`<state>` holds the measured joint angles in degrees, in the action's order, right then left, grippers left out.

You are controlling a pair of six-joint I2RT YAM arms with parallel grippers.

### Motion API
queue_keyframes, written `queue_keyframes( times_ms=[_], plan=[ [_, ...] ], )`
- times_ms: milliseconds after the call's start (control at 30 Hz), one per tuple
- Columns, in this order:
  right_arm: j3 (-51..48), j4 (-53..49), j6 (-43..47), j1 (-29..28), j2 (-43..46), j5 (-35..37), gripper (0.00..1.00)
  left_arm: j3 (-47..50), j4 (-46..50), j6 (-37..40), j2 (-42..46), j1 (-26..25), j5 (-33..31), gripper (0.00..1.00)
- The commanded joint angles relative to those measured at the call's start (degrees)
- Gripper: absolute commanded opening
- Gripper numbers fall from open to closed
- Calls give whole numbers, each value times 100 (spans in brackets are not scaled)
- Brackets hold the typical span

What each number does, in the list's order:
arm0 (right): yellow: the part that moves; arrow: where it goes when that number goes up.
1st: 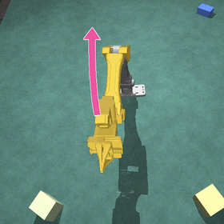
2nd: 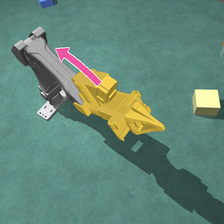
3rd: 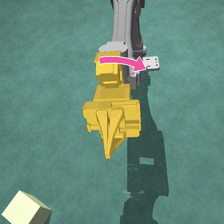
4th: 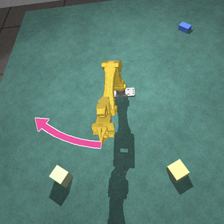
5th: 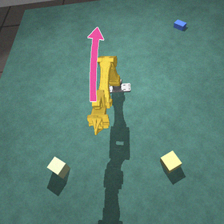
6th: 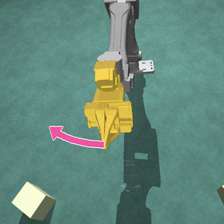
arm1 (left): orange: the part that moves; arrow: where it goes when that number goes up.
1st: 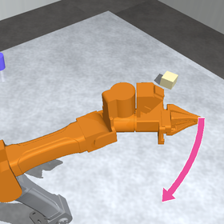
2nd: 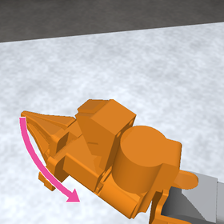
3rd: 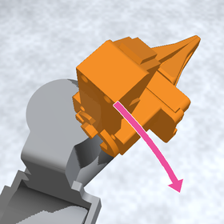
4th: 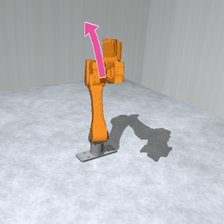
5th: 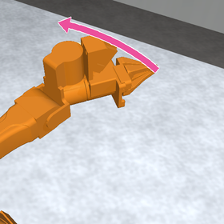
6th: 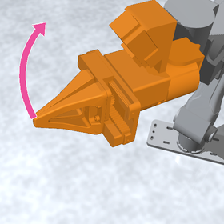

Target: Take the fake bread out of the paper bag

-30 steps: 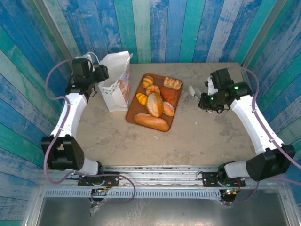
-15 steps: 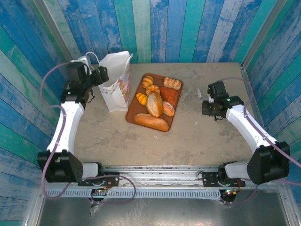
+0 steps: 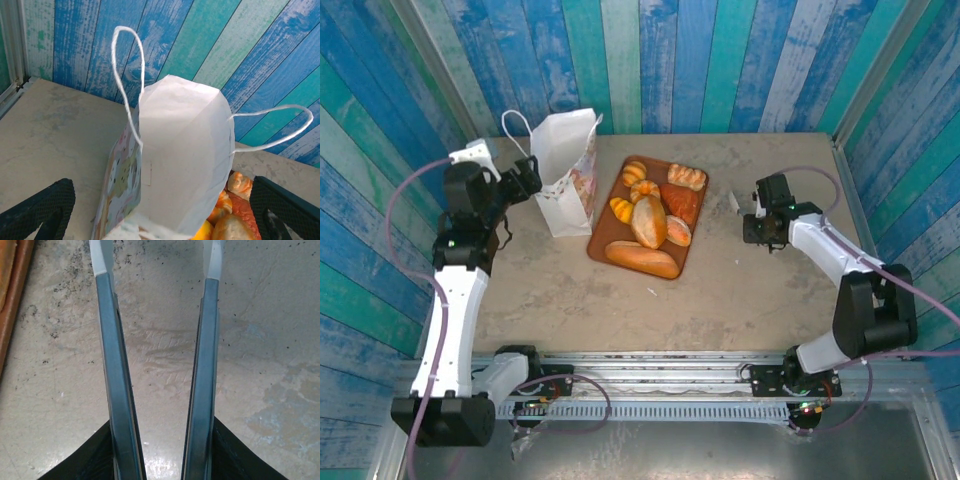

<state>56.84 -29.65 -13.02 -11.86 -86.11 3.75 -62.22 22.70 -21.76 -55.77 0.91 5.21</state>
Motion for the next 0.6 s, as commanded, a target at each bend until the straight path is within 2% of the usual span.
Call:
queue_keyframes(
  times_ms=[0, 233, 567],
  plan=[
    [-40, 179, 97, 52, -161, -63, 45, 275, 86, -170, 462, 23, -203, 94],
    [-136, 188, 97, 96, -430, -212, 46, 683, 394, -232, 1110, 24, -551, 94],
    [-359, 141, 45, 142, -538, -261, 48, 1394, 511, -480, 1535, 24, -894, 94]
  ],
)
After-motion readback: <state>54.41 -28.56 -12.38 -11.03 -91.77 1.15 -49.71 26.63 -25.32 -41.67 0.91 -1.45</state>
